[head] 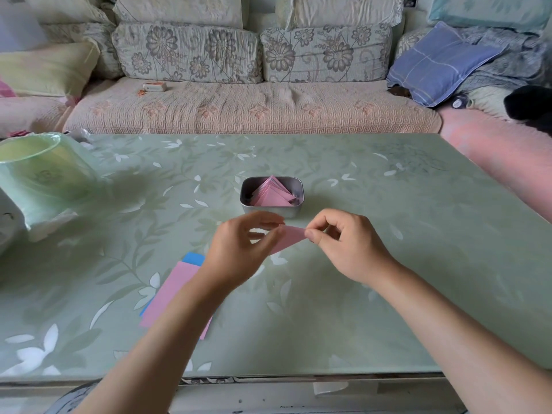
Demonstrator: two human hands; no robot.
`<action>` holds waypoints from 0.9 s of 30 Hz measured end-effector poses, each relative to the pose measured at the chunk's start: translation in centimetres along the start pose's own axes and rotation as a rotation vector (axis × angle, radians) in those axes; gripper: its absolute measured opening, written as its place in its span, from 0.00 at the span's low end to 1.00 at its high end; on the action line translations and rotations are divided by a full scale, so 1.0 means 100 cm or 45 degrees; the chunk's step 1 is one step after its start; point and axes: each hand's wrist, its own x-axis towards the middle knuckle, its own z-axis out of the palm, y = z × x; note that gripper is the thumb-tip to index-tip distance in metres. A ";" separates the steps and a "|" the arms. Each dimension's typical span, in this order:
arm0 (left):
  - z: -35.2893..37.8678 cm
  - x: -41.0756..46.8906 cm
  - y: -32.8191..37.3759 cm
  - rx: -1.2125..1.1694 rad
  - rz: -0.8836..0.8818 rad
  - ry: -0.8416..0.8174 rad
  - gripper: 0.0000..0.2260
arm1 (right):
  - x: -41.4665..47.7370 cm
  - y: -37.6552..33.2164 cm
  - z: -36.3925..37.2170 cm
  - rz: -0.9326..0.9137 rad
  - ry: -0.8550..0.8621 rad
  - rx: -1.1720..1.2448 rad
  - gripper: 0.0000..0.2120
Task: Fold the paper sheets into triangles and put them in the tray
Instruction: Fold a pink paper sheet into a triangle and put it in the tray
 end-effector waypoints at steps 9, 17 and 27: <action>0.009 -0.002 0.001 -0.162 -0.195 0.039 0.04 | 0.000 0.002 0.007 0.129 -0.128 0.008 0.03; 0.020 -0.008 -0.002 0.078 -0.042 -0.041 0.03 | -0.002 -0.015 0.011 -0.054 -0.026 -0.003 0.04; 0.017 -0.008 0.002 0.156 0.046 -0.061 0.10 | -0.003 -0.018 0.013 -0.017 -0.065 -0.023 0.12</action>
